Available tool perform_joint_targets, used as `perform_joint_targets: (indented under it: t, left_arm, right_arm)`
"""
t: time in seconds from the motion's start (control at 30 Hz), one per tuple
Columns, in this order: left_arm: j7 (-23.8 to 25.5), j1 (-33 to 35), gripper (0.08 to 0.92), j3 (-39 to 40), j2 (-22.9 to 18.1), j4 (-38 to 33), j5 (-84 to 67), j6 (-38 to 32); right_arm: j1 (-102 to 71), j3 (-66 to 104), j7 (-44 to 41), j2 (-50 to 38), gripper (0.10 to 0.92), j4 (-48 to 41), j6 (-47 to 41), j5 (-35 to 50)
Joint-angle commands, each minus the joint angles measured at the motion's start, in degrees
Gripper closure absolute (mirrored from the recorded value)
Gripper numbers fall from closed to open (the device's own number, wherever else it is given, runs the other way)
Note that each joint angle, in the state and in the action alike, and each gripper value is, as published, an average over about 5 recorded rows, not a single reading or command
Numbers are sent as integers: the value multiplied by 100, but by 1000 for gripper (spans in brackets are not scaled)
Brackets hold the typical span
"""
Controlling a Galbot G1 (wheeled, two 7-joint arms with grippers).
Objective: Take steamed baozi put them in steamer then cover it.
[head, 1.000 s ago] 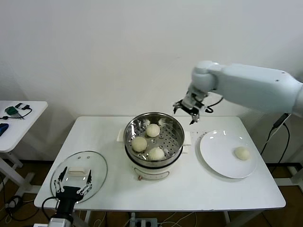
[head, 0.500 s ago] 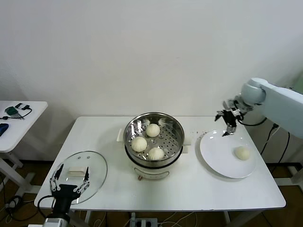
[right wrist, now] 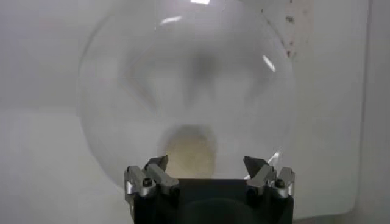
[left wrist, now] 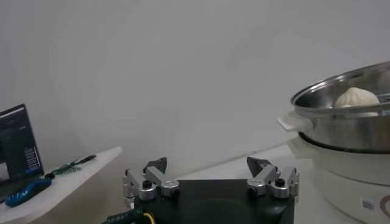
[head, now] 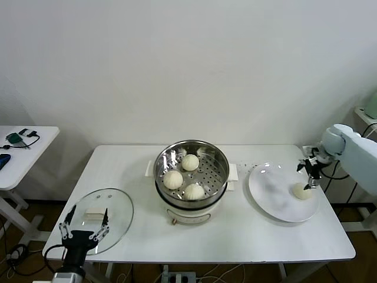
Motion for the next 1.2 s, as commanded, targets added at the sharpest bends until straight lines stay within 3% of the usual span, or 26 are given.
perform_joint_targets:
  t: [0.03, 0.73, 1.03, 1.2]
  left_arm:
    - [-3, 19, 177, 34, -33, -41, 6, 14]
    - [-6, 165, 177, 28, -50, -151, 33, -18]
    - [-5, 198, 177, 39, -73, -189, 41, -29]
    - [-3, 236, 177, 40, -59, -199, 31, -42]
  right_arm:
    - [-552, 738, -37, 378, 203, -970, 208, -613]
    - [-569, 1093, -70, 930, 205, -1519, 398, -863]
    - [-413, 1038, -113, 856, 341, -1502, 441, -873]
    - [-71, 380, -32, 698, 353, -1120, 261, 21]
